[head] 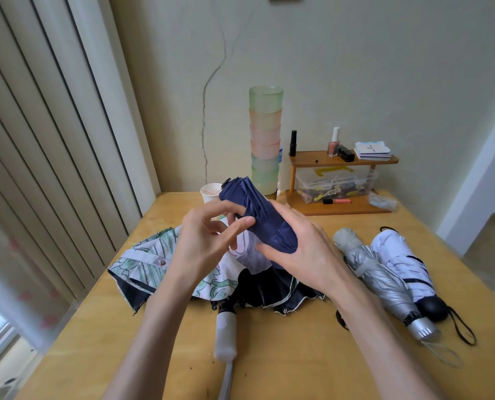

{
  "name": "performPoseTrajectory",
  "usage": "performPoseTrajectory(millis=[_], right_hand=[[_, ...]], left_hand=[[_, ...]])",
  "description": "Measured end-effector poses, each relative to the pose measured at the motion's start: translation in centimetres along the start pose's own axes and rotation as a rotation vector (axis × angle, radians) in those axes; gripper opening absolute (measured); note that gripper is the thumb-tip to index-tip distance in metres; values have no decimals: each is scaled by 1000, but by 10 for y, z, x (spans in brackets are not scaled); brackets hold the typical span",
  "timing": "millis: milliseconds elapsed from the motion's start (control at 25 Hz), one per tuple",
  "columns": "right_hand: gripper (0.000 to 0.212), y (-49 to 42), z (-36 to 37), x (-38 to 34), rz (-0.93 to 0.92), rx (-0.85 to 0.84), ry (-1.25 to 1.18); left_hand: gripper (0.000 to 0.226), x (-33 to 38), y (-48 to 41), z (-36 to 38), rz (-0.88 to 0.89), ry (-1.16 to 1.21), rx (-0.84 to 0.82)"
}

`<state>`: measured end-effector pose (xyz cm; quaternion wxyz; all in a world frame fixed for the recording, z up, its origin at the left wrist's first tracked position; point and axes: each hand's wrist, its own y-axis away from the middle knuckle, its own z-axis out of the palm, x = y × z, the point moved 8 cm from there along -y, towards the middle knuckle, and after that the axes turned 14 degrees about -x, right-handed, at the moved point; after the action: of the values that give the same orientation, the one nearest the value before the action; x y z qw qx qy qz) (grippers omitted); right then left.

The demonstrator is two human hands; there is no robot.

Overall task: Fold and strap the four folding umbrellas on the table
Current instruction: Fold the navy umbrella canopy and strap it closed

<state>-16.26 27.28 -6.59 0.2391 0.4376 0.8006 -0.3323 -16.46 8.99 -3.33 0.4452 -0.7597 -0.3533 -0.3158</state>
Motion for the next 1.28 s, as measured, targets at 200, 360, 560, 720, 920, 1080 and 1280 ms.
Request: performPoseTrajectory(millis=[200,360,560,720,920,1080,1280], right_hand=[[83,1,3,8,38,-16,3],[79,3,-3,10,69,2,-49],[67,2,-4,-1,45,6,-137],[65,3,1,-8,29,-2,-202],[48,3,4,-11,11,-51,-275],[52,6,0,-6,13,-48,-240],[54,4,0,-6,9,-22,-270]], left_hand=[[33,-7,3,-9,-85,-297,-28],[27,-5,5,-11,-98,-211,-3],[24,-1,4,-18,-68,48,29],[19,0,6,-20,-50,15,68],[14,11,6,-9,64,-85,-5],[16,2,5,-15,-20,-85,0],[19,3,7,-17,-56,-68,70]])
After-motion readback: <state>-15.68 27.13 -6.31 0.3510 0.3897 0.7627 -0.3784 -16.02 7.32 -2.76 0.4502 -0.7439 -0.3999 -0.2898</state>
